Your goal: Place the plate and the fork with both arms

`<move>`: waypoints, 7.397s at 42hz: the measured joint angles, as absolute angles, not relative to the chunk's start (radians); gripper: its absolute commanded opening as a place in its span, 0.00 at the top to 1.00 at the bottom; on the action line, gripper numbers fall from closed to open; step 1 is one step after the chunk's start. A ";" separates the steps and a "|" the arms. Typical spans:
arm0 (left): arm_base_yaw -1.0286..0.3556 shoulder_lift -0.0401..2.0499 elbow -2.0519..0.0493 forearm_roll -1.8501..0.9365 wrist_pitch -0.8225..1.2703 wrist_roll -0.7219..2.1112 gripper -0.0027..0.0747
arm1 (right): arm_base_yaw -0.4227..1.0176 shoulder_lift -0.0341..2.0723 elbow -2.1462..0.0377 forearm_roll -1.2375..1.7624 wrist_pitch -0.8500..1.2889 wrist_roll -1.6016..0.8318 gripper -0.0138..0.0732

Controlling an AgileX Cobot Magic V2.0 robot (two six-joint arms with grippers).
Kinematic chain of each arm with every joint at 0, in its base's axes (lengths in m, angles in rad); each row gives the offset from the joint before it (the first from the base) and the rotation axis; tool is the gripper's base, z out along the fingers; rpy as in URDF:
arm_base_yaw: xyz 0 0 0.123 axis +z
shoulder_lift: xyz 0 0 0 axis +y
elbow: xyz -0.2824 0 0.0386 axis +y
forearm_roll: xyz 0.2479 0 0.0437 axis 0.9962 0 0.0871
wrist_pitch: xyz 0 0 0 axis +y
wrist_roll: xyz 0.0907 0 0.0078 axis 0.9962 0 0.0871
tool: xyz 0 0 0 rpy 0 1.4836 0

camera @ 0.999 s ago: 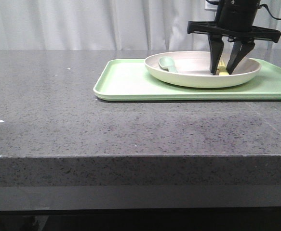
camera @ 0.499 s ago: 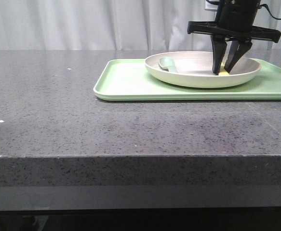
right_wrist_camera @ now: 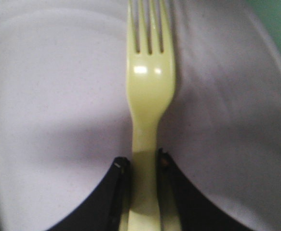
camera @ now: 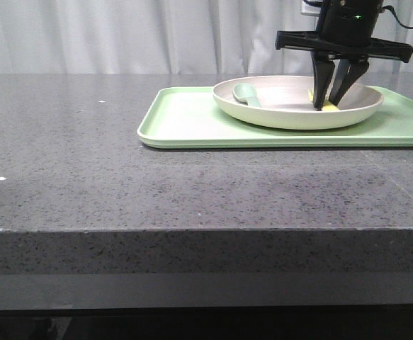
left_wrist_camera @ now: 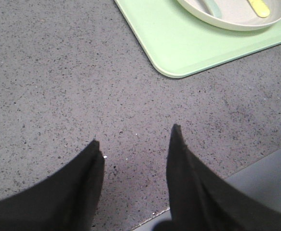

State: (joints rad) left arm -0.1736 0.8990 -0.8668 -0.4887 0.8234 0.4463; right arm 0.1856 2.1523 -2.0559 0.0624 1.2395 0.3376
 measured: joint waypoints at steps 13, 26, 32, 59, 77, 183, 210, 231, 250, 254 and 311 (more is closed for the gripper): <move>-0.174 0.899 -0.867 -0.489 0.823 0.446 0.56 | 0.181 2.063 -2.056 0.062 1.241 0.272 0.87; -0.174 0.899 -0.867 -0.444 0.823 0.448 0.56 | 0.074 1.870 -2.004 0.062 1.247 0.182 0.87; -0.174 0.899 -0.867 -0.439 0.823 0.448 0.56 | 0.003 1.847 -1.926 0.070 1.249 0.143 0.87; -0.174 0.899 -0.867 -0.437 0.823 0.448 0.56 | -0.049 2.032 -1.857 0.141 1.244 0.061 0.83; -0.174 0.899 -0.867 -0.437 0.822 0.448 0.56 | -0.049 2.047 -1.857 0.141 1.240 0.052 0.50; -0.171 0.899 -0.867 -0.367 0.661 0.257 0.99 | 0.182 0.489 -0.811 0.093 0.977 -0.049 0.98; -0.125 0.742 -0.776 -0.218 0.572 0.205 0.99 | 0.182 0.489 -0.809 0.095 0.977 -0.049 0.98; -0.006 0.163 -0.261 -0.188 0.349 0.205 0.99 | 0.182 0.489 -0.809 0.095 0.979 -0.049 0.98; -0.005 -0.006 -0.021 -0.015 0.199 -0.037 0.99 | 0.182 0.489 -0.809 0.095 0.986 -0.049 0.98; -0.005 -0.006 0.005 0.018 0.166 -0.088 0.99 | 0.182 0.489 -0.809 0.095 0.986 -0.049 0.98; -0.005 -0.006 0.005 0.027 0.116 -0.111 0.99 | 0.182 0.489 -0.809 0.095 0.994 -0.049 0.98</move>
